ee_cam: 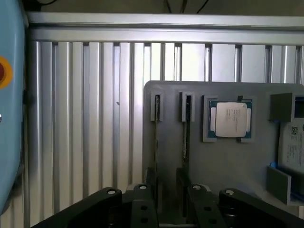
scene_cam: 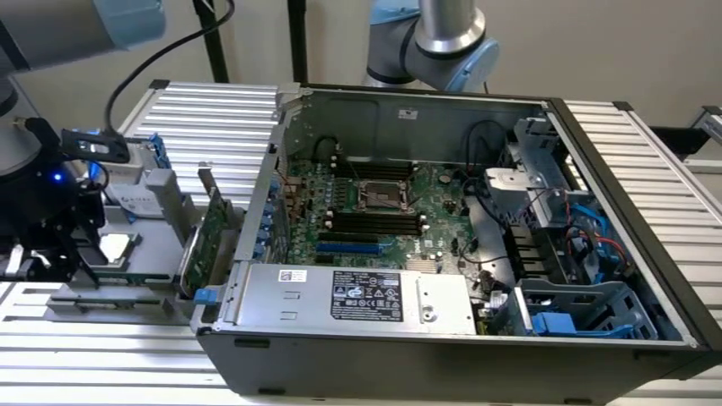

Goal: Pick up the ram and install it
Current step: 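Pick up the ram and move it above insertion slot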

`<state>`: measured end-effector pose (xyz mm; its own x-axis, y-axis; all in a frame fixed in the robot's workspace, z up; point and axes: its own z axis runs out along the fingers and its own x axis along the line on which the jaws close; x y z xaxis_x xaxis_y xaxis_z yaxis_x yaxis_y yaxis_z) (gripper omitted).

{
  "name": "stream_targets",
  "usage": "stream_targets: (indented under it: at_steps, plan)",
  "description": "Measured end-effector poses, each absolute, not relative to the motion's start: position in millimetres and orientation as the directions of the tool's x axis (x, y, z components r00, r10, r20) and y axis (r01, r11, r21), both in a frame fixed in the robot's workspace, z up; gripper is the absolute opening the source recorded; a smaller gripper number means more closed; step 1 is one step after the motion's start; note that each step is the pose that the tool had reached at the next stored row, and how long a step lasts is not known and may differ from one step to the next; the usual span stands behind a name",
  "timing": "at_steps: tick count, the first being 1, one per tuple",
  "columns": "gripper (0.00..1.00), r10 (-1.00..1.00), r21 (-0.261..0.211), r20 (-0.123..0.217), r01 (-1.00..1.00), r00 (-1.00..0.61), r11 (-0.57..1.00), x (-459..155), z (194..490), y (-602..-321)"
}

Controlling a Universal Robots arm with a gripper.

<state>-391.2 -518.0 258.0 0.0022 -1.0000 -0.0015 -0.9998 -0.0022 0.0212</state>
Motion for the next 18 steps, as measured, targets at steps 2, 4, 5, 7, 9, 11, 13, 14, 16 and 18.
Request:
stream_targets:
  at_steps: [2,4,5,7,9,11,13,14,16,18]
  plan:
    - [1.00,-1.000,0.021,-0.002,-1.000,0.002,-0.002,-391.2,254.4,-518.6]
    - [1.00,-1.000,0.021,-0.002,-1.000,0.002,-0.002,-391.2,250.8,-519.1]
    - [1.00,-1.000,0.021,-0.001,-1.000,0.002,-0.002,-391.2,248.8,-519.4]
    - [1.00,-1.000,0.021,-0.001,-1.000,0.002,-0.002,-391.2,245.2,-519.9]
    - [1.00,-1.000,0.021,-0.002,-1.000,0.002,-0.002,-391.3,241.6,-520.4]
    - [1.00,-1.000,0.021,-0.002,-1.000,0.002,-0.002,-391.2,238.0,-521.0]
    - [1.00,-1.000,0.021,-0.002,-1.000,0.002,-0.002,-391.2,234.4,-521.5]
    - [1.00,-1.000,0.021,-0.001,-1.000,0.002,-0.002,-391.2,232.6,-521.8]
    - [1.00,-1.000,0.021,-0.001,-1.000,0.002,-0.002,-391.2,228.8,-522.5]
    - [1.00,-1.000,0.021,-0.002,-1.000,0.002,-0.002,-391.3,225.2,-523.1]
